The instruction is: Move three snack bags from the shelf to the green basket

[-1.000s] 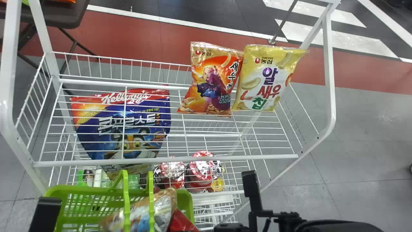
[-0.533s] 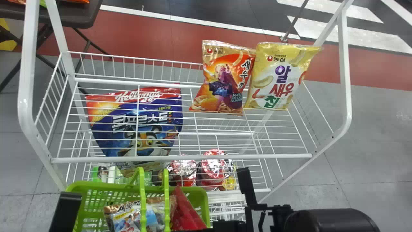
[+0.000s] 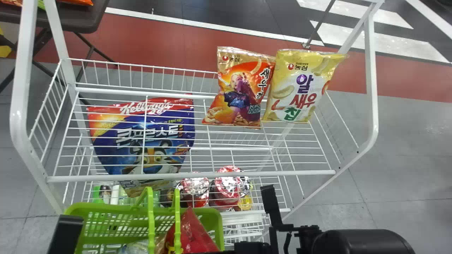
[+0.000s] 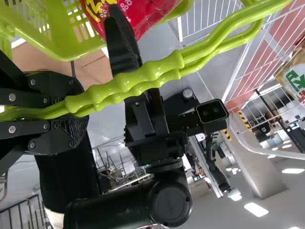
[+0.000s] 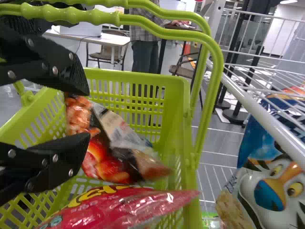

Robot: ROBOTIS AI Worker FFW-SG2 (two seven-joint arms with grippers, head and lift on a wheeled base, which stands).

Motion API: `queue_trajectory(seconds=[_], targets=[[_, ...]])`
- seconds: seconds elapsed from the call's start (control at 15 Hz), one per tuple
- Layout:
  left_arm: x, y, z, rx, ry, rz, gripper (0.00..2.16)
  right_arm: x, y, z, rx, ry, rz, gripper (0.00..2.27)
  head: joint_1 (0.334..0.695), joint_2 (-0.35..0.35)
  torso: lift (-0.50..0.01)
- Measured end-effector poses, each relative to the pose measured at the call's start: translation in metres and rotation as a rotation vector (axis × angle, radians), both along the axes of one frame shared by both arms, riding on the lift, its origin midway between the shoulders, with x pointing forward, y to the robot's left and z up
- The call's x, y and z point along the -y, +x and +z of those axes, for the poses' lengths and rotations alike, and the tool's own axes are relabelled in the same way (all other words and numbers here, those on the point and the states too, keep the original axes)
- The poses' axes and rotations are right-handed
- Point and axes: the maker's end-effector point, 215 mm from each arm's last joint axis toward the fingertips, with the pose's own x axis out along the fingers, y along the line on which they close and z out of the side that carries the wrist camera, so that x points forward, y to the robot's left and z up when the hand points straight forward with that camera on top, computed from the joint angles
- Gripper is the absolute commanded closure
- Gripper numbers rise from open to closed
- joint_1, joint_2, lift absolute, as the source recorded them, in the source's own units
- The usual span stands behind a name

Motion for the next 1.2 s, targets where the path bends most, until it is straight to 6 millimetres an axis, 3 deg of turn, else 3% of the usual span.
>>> queue_trajectory(seconds=[0.2,0.4,0.67,0.87,1.0,1.2], targets=[[0.001,-0.001,0.0,0.0,-0.001,-0.002,1.82,0.016,0.006,0.019,0.112,-0.075,-0.026,0.06,0.695,-0.35,-0.047],[0.001,-0.001,0.0,0.0,0.001,-0.001,1.82,0.037,0.03,0.062,0.335,-0.115,-0.106,0.07,0.695,-0.35,-0.047],[0.001,-0.004,-0.002,-0.005,0.003,-0.003,1.82,0.079,0.115,0.129,0.796,-0.282,-0.329,0.06,0.695,-0.35,-0.047],[0.002,-0.005,-0.003,-0.01,0.003,-0.006,1.82,0.106,0.171,0.17,1.047,-0.417,-0.506,0.07,0.695,-0.35,-0.047],[0.001,-0.006,-0.005,-0.013,0.006,-0.007,1.82,0.118,0.202,0.182,1.124,-0.494,-0.6,0.08,0.695,-0.35,-0.047],[-0.001,-0.005,-0.007,-0.016,0.01,-0.004,1.82,0.121,0.246,0.179,1.165,-0.59,-0.66,0.08,0.695,-0.35,-0.047]])
